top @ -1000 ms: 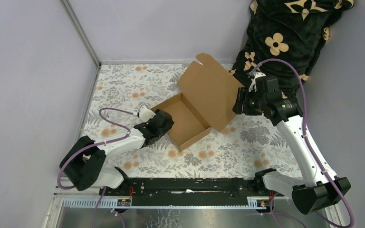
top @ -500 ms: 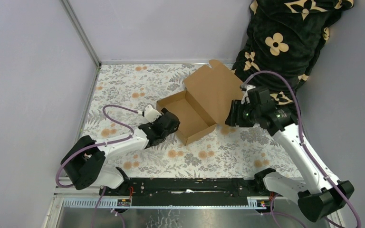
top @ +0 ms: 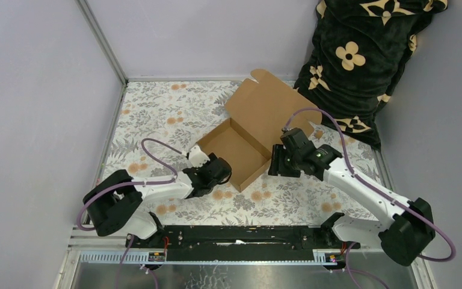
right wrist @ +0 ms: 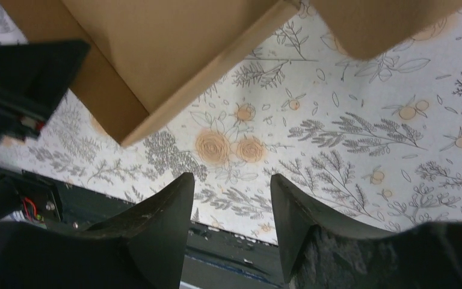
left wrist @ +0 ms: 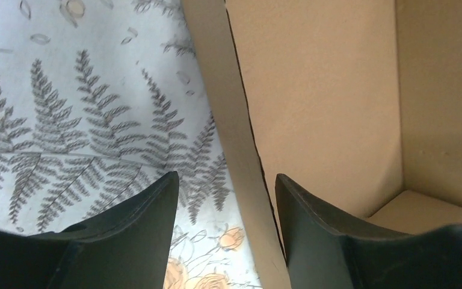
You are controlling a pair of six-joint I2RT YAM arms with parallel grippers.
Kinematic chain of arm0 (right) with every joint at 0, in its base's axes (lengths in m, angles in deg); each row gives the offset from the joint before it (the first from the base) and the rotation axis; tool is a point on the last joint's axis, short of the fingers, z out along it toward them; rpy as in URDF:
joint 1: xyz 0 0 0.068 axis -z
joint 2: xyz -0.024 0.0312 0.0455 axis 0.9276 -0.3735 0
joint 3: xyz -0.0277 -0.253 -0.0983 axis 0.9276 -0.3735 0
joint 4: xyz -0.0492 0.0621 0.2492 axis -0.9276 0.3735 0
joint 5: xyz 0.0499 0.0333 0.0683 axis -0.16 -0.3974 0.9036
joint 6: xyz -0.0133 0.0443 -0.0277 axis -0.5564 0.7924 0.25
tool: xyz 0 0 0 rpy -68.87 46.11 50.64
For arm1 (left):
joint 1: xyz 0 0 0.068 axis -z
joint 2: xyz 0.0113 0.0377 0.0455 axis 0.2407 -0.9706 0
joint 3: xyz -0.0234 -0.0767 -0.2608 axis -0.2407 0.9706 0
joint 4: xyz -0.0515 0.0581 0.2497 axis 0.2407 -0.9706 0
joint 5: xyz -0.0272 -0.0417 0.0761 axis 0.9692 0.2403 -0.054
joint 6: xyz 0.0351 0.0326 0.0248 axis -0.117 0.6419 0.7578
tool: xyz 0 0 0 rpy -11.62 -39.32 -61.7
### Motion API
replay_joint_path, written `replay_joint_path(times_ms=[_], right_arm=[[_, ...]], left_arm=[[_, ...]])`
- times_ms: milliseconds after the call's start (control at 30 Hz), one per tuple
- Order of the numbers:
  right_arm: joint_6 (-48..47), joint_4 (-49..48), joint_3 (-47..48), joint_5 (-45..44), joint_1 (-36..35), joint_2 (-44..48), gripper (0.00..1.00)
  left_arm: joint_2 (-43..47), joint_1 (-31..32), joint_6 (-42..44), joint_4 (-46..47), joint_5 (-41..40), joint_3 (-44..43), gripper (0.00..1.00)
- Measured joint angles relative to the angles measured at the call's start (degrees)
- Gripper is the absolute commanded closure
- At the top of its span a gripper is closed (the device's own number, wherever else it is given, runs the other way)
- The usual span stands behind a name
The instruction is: Fold the paper box
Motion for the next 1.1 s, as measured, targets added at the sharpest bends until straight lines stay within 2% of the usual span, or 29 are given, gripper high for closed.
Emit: replay_joint_path(times_ms=[267, 567, 700, 867, 967, 1100], right_arm=[[3.2, -4.9, 2.5, -5.1, -2.8, -10.4, 0.4], [3.8, -6.1, 10.2, -11.1, -7.2, -23.0, 0.39], [3.8, -5.9, 10.6, -11.8, -7.7, -24.7, 0.39], [3.7, -5.8, 11.0, -12.7, -8.3, -28.0, 0.47], [3.4, -5.4, 11.4, -13.6, -8.4, -29.2, 0.56], [2.0, -3.7, 13.4, -16.0, -8.4, -30.6, 0.6]], left_arm=[[0.9, 5.4, -4.3, 2.3, -1.8, 3.6, 0.32], [-1.9, 12.6, -8.9, 3.5, -3.3, 1.7, 0.3], [-2.0, 13.1, -9.2, 3.5, -3.5, 1.6, 0.3], [-2.0, 13.9, -9.4, 3.4, -3.7, 1.6, 0.3], [-1.9, 14.1, -9.4, 3.4, -3.8, 1.6, 0.3], [-1.5, 14.3, -9.4, 2.7, -4.5, 0.9, 0.29]])
